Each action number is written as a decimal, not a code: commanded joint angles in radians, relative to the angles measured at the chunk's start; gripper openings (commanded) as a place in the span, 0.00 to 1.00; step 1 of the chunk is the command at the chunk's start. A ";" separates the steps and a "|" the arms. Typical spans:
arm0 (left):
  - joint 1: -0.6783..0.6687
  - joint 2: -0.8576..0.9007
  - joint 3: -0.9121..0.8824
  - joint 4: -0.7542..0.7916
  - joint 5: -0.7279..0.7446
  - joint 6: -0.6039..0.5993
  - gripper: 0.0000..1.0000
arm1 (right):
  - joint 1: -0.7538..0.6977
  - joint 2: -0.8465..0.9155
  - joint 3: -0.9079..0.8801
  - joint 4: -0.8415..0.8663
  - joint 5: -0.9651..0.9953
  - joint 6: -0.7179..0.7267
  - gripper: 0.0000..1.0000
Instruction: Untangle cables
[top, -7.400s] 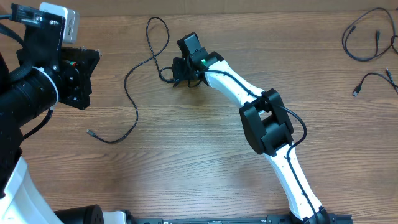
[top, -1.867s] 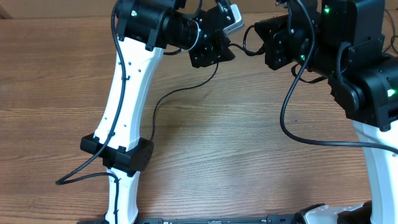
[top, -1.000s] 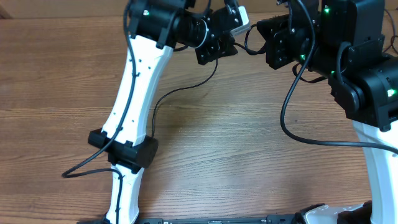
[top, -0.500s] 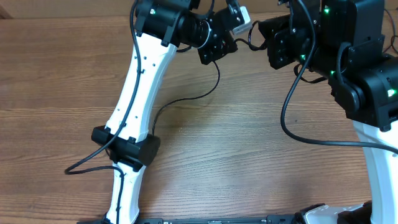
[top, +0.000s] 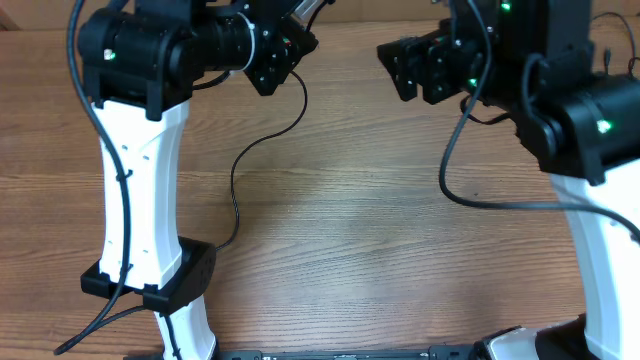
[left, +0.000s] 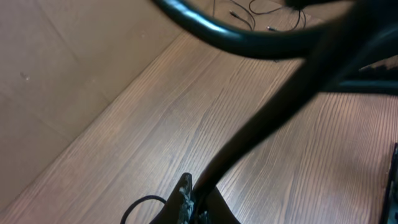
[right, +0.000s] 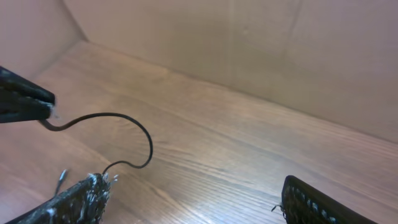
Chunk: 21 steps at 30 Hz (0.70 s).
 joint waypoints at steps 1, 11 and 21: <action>0.009 0.003 0.006 -0.017 -0.008 -0.026 0.04 | -0.002 0.032 0.010 0.008 -0.085 -0.001 0.88; 0.010 0.003 0.006 -0.011 -0.052 -0.025 0.04 | -0.003 0.053 0.011 0.304 -0.108 -0.080 0.88; 0.014 0.003 0.006 0.193 -0.183 -0.341 0.04 | -0.003 0.069 0.011 0.570 -0.018 -0.155 0.88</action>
